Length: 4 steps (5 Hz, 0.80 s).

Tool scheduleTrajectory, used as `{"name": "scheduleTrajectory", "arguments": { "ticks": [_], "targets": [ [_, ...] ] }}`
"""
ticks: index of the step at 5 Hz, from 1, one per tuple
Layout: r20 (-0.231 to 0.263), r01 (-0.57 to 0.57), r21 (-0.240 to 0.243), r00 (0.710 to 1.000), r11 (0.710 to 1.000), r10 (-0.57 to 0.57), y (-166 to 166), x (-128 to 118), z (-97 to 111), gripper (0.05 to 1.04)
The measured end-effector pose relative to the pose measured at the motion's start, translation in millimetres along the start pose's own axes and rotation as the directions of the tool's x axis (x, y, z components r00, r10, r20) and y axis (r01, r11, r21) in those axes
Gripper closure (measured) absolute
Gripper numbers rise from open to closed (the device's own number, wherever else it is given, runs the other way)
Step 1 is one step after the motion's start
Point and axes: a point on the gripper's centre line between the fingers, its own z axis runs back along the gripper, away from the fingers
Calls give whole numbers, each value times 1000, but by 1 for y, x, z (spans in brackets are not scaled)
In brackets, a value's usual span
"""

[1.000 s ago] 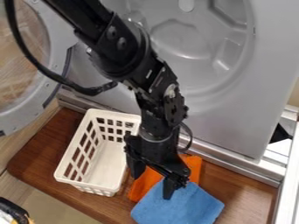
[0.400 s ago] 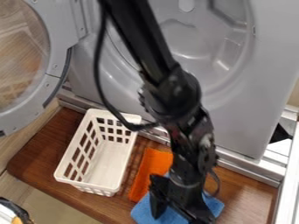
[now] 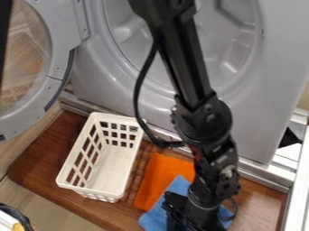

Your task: Pick up blue cloth and move it into the washing machine

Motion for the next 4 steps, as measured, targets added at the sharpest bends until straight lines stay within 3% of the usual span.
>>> {"name": "scheduleTrajectory", "arguments": {
  "ticks": [2, 3, 4],
  "targets": [
    [-16, -31, 24, 999, 999, 31, 3, -5, 4, 849],
    [-13, -49, 17, 999, 999, 49, 8, -12, 13, 967],
    [18, -71, 4, 997, 997, 71, 9, -16, 37, 992]
  ]
}}
